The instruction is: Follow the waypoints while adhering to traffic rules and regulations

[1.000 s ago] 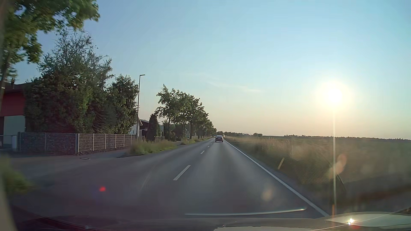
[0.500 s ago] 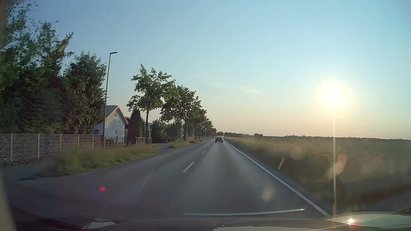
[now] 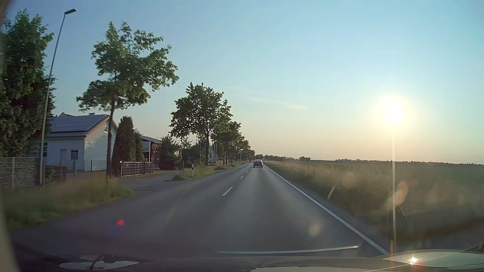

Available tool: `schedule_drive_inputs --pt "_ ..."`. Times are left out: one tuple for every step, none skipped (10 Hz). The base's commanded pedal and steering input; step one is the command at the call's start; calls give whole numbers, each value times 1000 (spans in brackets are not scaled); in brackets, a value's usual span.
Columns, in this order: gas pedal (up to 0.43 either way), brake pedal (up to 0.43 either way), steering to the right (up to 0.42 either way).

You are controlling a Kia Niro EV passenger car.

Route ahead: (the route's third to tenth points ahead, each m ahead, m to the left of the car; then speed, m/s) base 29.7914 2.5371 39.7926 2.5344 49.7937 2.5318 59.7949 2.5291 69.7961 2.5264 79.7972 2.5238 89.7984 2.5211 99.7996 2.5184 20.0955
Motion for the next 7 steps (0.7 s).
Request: schedule_drive_inputs --pt "189 12 1" --pt "189 18 0" --pt "189 12 0" --pt "189 18 0" --pt "189 12 0" --pt "189 12 0" --pt "189 12 0"
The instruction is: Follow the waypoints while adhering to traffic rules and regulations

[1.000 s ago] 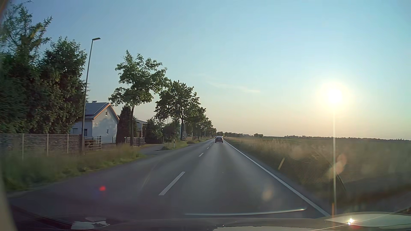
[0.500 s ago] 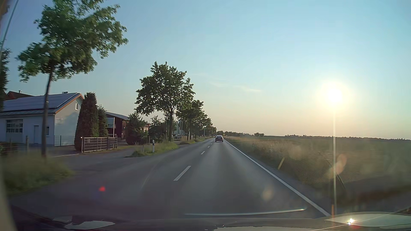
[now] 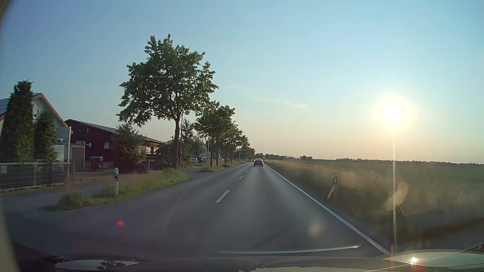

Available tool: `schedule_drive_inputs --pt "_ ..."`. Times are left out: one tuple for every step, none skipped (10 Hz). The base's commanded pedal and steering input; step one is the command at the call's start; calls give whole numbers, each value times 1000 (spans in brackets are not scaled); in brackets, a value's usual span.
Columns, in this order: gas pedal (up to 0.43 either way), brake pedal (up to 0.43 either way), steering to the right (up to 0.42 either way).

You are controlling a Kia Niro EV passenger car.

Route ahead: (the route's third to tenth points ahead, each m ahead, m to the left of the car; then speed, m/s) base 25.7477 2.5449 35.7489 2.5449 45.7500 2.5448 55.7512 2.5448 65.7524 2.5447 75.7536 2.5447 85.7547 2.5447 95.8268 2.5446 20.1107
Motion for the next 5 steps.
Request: schedule_drive_inputs --pt "189 12 1" --pt "189 18 1" --pt "189 12 2" --pt "197 12 2" --pt "197 12 2"
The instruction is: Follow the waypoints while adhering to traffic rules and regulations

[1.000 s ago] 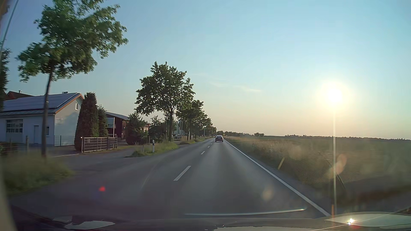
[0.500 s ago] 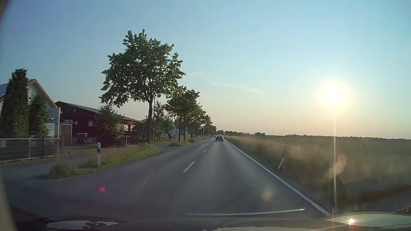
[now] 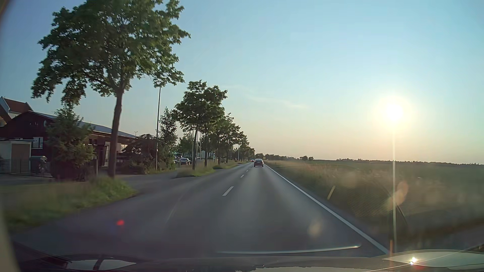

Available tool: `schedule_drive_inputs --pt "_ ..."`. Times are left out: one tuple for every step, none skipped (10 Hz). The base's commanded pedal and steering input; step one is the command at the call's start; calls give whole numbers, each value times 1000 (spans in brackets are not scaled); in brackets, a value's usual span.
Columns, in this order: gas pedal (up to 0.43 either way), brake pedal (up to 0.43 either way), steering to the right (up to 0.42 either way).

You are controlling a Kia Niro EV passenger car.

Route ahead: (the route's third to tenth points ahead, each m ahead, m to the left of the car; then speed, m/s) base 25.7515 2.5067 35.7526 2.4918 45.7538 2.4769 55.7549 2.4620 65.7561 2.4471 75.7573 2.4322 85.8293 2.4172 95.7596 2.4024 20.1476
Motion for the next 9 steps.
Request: schedule_drive_inputs --pt "197 18 2" --pt "209 12 2" --pt "209 12 2" --pt "209 18 2" --pt "209 12 2" --pt "220 12 2" --pt "220 18 2" --pt "220 18 2" --pt "220 18 1"
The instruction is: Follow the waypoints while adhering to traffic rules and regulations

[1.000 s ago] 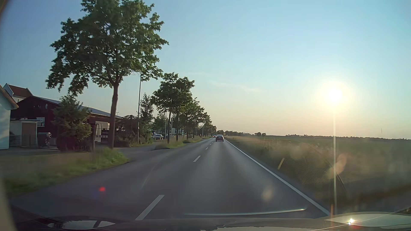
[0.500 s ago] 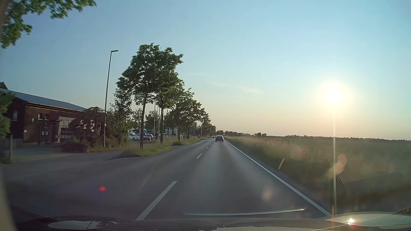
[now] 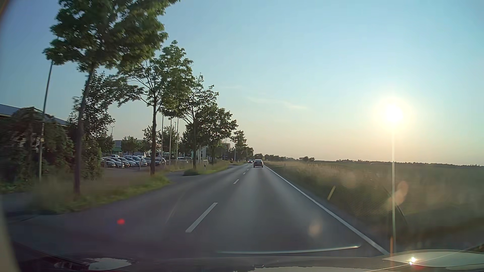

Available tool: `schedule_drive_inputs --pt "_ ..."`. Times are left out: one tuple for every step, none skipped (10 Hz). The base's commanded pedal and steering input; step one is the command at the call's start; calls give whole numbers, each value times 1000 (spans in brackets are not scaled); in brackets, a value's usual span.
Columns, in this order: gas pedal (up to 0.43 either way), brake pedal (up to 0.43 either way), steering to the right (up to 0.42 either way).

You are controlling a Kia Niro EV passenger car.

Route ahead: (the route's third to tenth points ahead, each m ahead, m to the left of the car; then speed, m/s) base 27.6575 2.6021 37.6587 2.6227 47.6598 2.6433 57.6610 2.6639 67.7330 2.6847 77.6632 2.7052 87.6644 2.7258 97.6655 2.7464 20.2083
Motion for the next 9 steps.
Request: schedule_drive_inputs --pt "220 12 1" --pt "220 12 1" --pt "220 12 0" --pt "220 18 0" --pt "220 12 0" --pt "220 18 0" --pt "220 18 0" --pt "220 12 0" --pt "220 18 0"
